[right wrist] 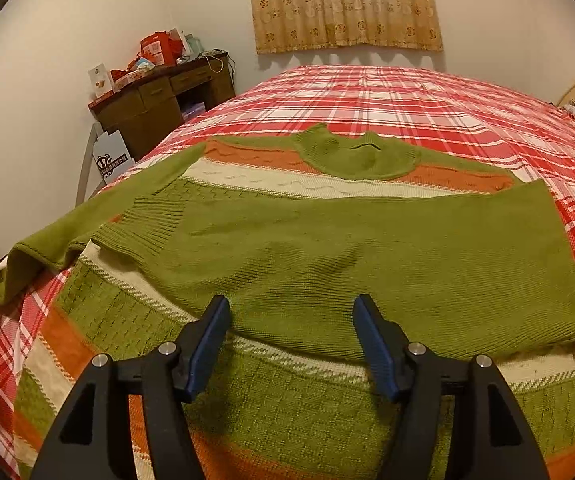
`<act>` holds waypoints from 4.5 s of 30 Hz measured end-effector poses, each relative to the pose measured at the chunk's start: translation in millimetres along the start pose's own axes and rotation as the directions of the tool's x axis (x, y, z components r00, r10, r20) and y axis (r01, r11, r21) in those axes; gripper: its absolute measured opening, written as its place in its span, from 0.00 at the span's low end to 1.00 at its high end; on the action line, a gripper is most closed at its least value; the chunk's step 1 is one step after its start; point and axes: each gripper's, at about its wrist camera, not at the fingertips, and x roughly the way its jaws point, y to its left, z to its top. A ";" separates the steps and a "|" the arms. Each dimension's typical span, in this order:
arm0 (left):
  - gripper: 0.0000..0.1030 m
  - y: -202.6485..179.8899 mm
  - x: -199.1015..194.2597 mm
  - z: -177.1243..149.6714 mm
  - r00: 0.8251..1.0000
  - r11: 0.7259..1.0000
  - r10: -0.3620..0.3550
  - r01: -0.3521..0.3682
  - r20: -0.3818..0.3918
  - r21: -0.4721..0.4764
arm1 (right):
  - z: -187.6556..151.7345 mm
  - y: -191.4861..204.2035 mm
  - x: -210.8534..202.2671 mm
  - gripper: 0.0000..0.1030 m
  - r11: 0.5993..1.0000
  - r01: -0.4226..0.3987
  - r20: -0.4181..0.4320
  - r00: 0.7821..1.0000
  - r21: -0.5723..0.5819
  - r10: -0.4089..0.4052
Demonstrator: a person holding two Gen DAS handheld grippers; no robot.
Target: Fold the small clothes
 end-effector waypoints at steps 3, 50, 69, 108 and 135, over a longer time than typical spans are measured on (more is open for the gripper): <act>0.07 -42.4 -34.5 3.7 0.990 0.989 -0.114 0.104 0.088 0.109 | -0.5 -0.2 -0.8 0.64 1.000 -0.007 0.004 1.000 0.005 0.007; 0.46 -95.2 -42.7 -143.9 0.935 0.911 -0.336 0.354 -0.115 0.214 | 57.6 191.6 85.5 0.37 0.825 -0.522 -0.294 0.841 -0.216 0.455; 0.48 -99.6 -47.3 -146.1 0.947 0.913 -0.302 0.319 -0.105 0.254 | 176.4 107.9 -68.3 0.03 0.913 -0.367 0.177 0.901 -0.178 0.397; 0.49 -109.9 -36.4 -143.5 0.967 0.916 -0.238 0.256 -0.093 0.310 | 21.1 -177.3 -88.5 0.05 0.935 0.113 0.066 0.988 0.335 -0.143; 0.62 -111.7 -34.6 -145.4 0.966 0.910 -0.237 0.259 -0.105 0.324 | -57.6 -111.2 -164.2 0.71 0.981 0.106 0.036 0.993 0.165 -0.114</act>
